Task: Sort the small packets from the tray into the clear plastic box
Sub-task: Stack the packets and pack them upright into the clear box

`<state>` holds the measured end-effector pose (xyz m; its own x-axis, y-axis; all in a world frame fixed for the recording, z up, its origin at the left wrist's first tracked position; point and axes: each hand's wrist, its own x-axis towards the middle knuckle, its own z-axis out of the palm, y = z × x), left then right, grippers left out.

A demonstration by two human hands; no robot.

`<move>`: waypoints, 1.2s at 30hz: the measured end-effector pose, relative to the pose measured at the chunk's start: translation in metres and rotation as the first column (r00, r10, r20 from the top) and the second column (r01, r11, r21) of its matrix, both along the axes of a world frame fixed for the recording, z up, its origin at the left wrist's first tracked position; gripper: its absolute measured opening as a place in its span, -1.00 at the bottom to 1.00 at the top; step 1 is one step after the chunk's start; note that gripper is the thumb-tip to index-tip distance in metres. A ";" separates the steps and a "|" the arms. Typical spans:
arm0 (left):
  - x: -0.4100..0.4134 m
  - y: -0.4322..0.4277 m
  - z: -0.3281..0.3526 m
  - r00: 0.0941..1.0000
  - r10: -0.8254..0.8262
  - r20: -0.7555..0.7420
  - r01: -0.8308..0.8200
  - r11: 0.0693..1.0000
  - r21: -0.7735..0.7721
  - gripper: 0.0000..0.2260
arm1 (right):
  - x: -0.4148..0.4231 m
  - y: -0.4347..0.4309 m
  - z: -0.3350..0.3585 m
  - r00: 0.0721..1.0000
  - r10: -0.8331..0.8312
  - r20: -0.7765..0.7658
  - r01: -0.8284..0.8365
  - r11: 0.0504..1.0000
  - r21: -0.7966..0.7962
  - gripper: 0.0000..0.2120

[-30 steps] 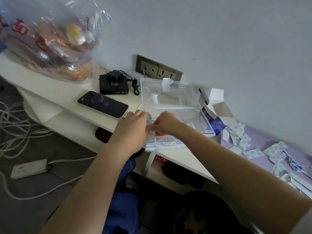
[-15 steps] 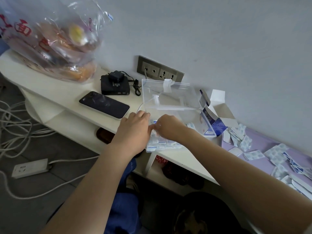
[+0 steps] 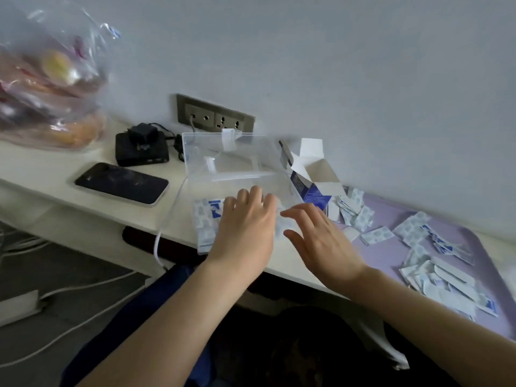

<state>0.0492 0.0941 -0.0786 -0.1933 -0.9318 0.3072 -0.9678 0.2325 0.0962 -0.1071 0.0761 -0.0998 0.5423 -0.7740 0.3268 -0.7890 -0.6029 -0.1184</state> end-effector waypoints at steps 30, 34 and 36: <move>-0.161 -0.071 -0.069 0.936 -0.273 0.223 0.174 0.908 0.381 -0.65 | -0.153 -0.127 -0.047 0.847 -0.528 -0.060 0.499 0.752 0.431 -0.67; -0.161 -0.070 -0.069 0.937 -0.275 0.214 0.172 0.900 0.402 -0.66 | -0.156 -0.125 -0.044 0.826 -0.563 -0.012 0.531 0.771 0.353 -0.79; -0.161 -0.069 -0.067 0.942 -0.269 0.199 0.176 0.904 0.390 -0.66 | -0.156 -0.118 -0.041 0.830 -0.558 -0.007 0.528 0.780 0.337 -0.79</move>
